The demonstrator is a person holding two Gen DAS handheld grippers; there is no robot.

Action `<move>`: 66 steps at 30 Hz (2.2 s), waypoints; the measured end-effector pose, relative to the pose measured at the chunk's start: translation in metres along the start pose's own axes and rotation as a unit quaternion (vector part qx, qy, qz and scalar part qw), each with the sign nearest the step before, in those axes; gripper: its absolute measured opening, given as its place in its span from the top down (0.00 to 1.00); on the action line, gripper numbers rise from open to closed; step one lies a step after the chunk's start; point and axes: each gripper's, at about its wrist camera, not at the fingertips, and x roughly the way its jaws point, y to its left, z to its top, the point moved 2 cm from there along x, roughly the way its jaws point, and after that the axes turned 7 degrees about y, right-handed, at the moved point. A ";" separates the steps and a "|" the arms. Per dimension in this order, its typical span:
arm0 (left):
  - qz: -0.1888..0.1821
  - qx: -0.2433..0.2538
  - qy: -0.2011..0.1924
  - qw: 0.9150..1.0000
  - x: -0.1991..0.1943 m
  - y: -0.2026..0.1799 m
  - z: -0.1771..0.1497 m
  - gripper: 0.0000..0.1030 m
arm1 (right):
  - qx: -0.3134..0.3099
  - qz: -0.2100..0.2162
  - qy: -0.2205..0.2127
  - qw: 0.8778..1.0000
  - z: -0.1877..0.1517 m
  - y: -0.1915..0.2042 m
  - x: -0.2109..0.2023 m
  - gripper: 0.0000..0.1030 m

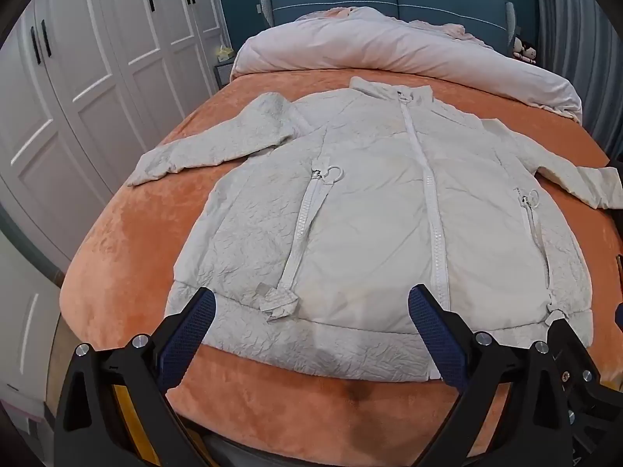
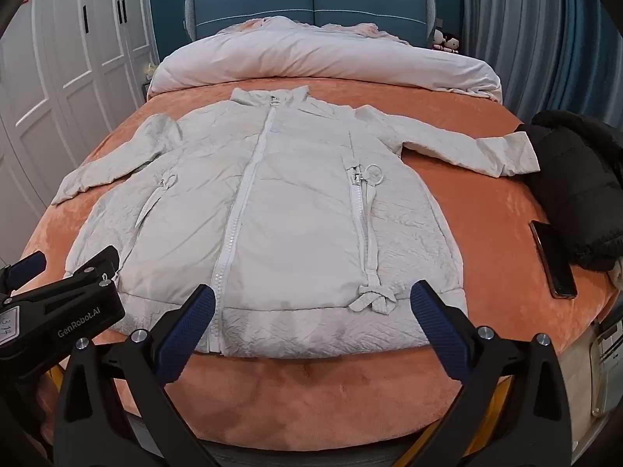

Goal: Fold large clothes

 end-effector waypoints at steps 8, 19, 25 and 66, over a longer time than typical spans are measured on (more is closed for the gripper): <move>0.003 0.002 -0.005 1.000 -0.004 -0.010 0.001 0.05 | 0.005 0.004 0.000 1.000 0.000 -0.004 -0.002 0.05; -0.002 0.000 -0.011 1.000 -0.004 -0.007 -0.001 0.05 | 0.000 -0.002 -0.004 1.000 0.000 -0.002 -0.006 0.05; -0.005 0.002 -0.015 1.000 -0.009 -0.007 -0.003 0.05 | -0.001 -0.002 -0.005 1.000 0.000 -0.001 -0.006 0.05; -0.007 0.005 -0.012 1.000 -0.010 -0.012 -0.003 0.09 | 0.002 -0.006 -0.002 1.000 0.001 -0.002 -0.008 0.05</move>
